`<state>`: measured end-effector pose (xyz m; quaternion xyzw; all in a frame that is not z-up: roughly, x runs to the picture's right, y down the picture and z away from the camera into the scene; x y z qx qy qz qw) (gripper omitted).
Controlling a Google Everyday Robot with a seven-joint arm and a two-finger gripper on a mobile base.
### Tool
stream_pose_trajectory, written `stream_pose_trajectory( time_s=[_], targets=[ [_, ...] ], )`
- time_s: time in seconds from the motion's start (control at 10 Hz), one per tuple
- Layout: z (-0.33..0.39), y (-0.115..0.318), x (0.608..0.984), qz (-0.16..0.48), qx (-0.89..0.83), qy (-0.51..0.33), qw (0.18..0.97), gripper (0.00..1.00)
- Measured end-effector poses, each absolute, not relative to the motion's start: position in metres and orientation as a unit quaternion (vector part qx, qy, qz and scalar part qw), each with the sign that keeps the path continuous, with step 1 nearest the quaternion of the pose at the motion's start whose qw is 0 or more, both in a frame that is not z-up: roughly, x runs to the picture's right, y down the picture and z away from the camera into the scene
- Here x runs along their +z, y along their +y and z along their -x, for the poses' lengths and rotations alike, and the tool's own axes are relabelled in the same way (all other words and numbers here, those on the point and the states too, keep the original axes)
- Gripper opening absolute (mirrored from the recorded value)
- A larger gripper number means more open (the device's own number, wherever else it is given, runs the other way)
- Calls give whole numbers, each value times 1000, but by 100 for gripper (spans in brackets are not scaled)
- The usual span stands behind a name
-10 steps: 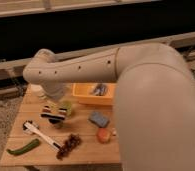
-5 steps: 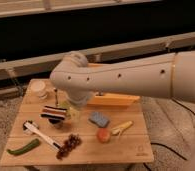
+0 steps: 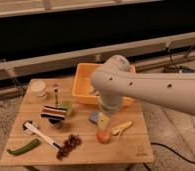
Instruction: Place banana in plastic cup
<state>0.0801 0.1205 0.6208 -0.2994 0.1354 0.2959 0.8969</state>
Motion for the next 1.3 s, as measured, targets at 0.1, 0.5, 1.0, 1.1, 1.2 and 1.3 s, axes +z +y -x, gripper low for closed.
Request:
stream_pose_trajectory(
  time_s=[0.1, 0.5, 1.0, 1.1, 1.2, 1.3],
  targets=[
    [-101, 127, 624, 297, 305, 148, 893, 80],
    [-101, 126, 625, 295, 305, 147, 893, 80],
    [-98, 126, 635, 296, 282, 126, 904, 80],
    [-97, 131, 649, 291, 243, 96, 920, 80],
    [-96, 140, 658, 289, 220, 74, 929, 80],
    [-98, 149, 667, 287, 209, 60, 933, 80]
  ],
)
